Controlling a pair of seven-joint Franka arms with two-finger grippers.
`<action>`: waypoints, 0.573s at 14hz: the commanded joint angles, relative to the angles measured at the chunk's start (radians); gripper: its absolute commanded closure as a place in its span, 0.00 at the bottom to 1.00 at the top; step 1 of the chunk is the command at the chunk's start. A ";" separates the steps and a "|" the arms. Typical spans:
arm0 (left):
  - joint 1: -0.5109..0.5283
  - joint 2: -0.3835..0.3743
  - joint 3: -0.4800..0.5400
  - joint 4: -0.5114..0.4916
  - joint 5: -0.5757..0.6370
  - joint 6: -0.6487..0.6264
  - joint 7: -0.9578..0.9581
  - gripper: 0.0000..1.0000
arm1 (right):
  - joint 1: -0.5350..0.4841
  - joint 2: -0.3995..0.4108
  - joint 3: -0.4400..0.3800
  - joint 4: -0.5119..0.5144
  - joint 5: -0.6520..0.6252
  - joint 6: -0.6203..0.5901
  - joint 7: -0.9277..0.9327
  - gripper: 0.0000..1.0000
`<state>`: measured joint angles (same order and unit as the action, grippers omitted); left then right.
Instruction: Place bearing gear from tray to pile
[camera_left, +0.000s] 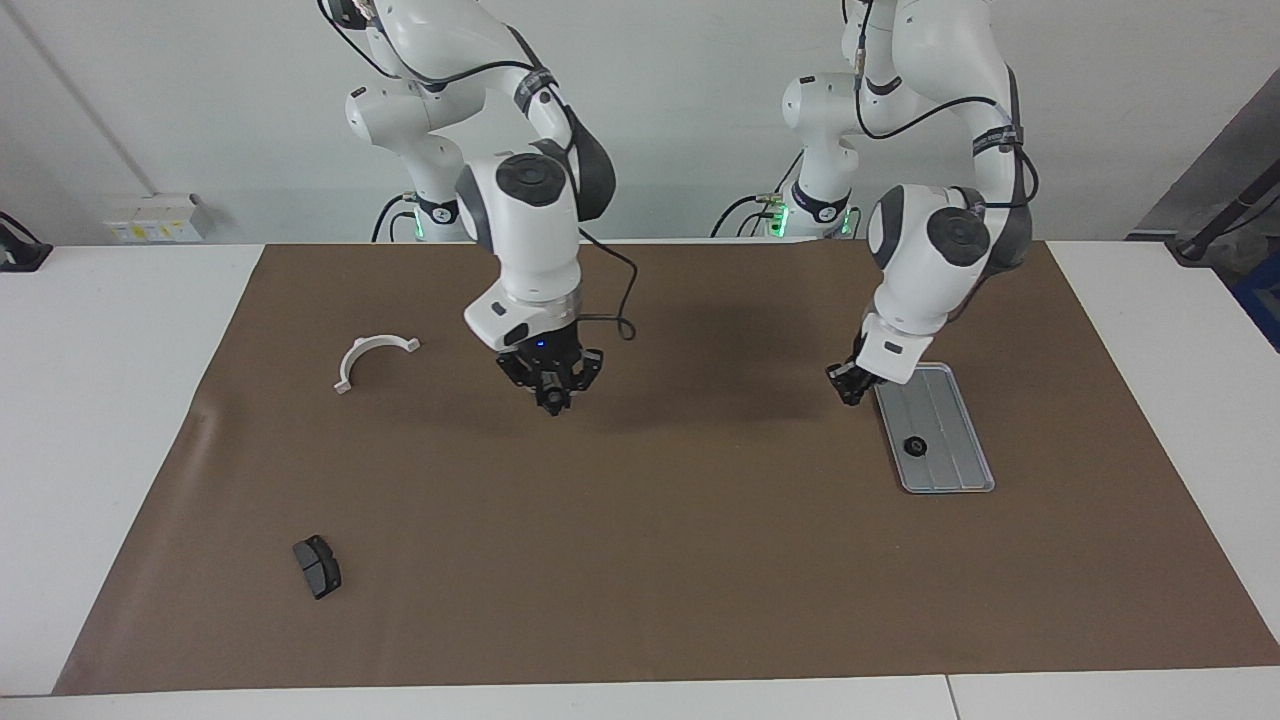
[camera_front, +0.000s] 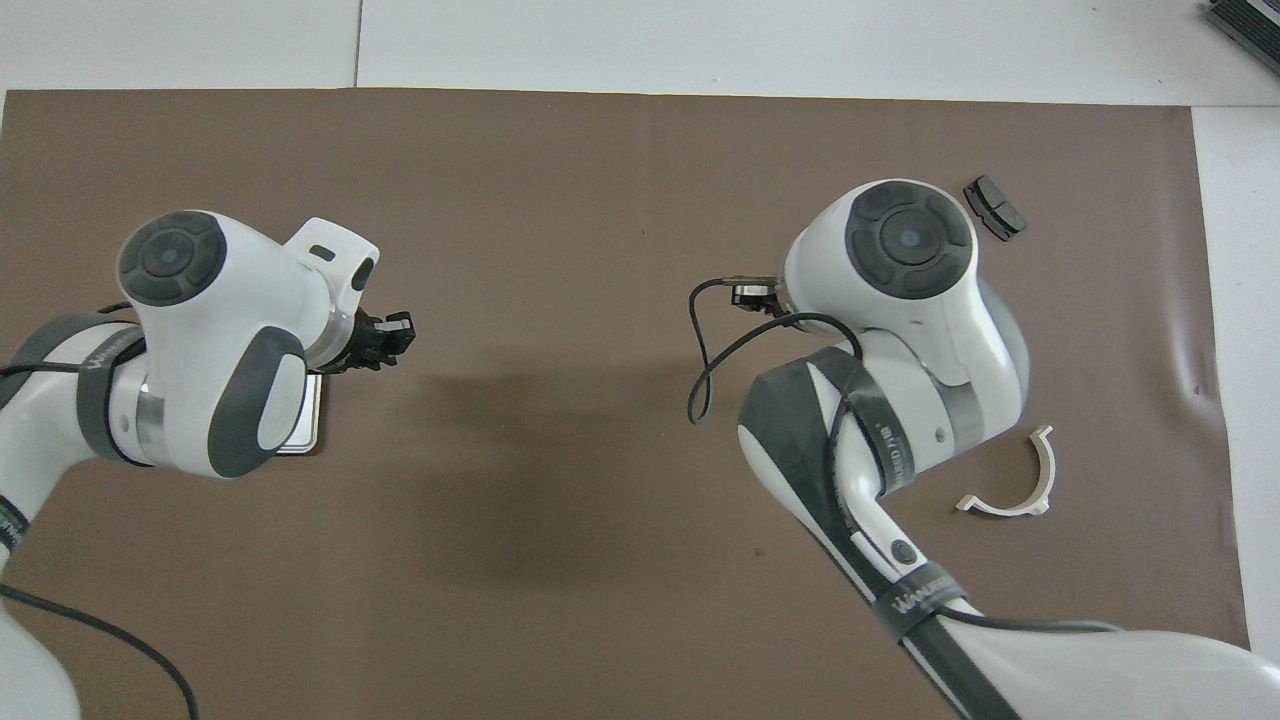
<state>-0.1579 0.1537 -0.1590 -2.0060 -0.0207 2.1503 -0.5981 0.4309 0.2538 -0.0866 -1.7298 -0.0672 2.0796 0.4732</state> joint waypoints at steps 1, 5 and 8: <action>-0.122 -0.005 0.015 0.006 0.005 0.032 -0.246 0.90 | -0.108 -0.008 0.019 -0.040 0.004 0.010 -0.150 1.00; -0.247 0.003 0.015 -0.008 -0.024 0.169 -0.495 0.90 | -0.253 -0.002 0.018 -0.098 0.066 0.088 -0.382 1.00; -0.291 0.033 0.015 0.024 -0.066 0.154 -0.509 0.91 | -0.316 0.007 0.019 -0.215 0.069 0.236 -0.424 1.00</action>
<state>-0.4173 0.1615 -0.1622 -2.0047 -0.0505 2.2934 -1.0932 0.1464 0.2664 -0.0859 -1.8618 -0.0181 2.2242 0.0784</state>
